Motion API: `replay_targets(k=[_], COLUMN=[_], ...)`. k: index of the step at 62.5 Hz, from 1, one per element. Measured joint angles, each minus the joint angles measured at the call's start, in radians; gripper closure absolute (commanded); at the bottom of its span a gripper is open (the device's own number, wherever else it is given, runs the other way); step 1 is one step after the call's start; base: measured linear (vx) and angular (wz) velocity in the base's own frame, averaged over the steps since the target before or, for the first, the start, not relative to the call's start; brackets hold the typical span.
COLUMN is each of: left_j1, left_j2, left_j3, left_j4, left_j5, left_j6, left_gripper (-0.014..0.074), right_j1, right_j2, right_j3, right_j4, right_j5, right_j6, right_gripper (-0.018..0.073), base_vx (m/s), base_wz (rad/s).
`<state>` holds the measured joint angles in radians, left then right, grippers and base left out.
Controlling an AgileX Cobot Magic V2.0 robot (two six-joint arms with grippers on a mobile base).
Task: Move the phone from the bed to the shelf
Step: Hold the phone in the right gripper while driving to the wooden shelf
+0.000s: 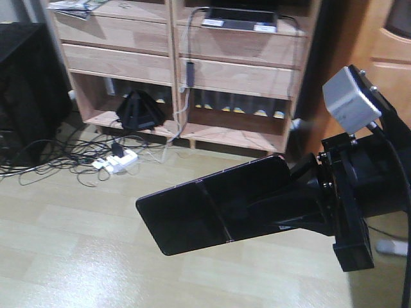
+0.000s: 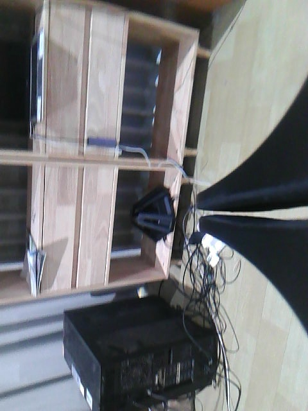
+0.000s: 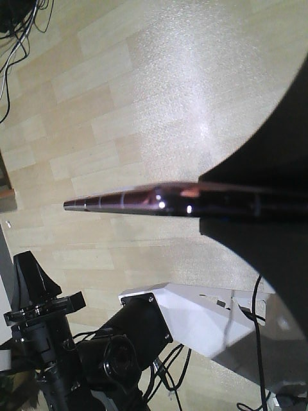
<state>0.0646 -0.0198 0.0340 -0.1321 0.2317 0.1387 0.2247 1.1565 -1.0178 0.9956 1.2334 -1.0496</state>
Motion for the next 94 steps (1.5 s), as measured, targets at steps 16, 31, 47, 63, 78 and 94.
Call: replay_targets(k=[16,31,47,63,78,94], left_j1=[0.000,0.000,0.000,0.000,0.000,0.000], left_j2=[0.000,0.000,0.000,0.000,0.000,0.000], left_j3=[0.000,0.000,0.000,0.000,0.000,0.000], left_j4=[0.000,0.000,0.000,0.000,0.000,0.000], left_j5=[0.000,0.000,0.000,0.000,0.000,0.000], left_j6=[0.000,0.000,0.000,0.000,0.000,0.000], left_gripper=[0.0596,0.0596,0.0596,0.0596,0.0596,0.0596], right_j1=[0.000,0.000,0.000,0.000,0.000,0.000], right_j2=[0.000,0.000,0.000,0.000,0.000,0.000], right_j3=[0.000,0.000,0.000,0.000,0.000,0.000], right_j4=[0.000,0.000,0.000,0.000,0.000,0.000], right_j5=[0.000,0.000,0.000,-0.001,-0.001,-0.001], right_j6=[0.000,0.000,0.000,0.000,0.000,0.000], right_gripper=[0.0564,0.0564,0.0564,0.0564,0.0564,0.0564], base_vx=[0.32,0.36,0.37,0.35,0.32,0.31], base_wz=[0.19,0.09,0.03,-0.05,-0.08,-0.10])
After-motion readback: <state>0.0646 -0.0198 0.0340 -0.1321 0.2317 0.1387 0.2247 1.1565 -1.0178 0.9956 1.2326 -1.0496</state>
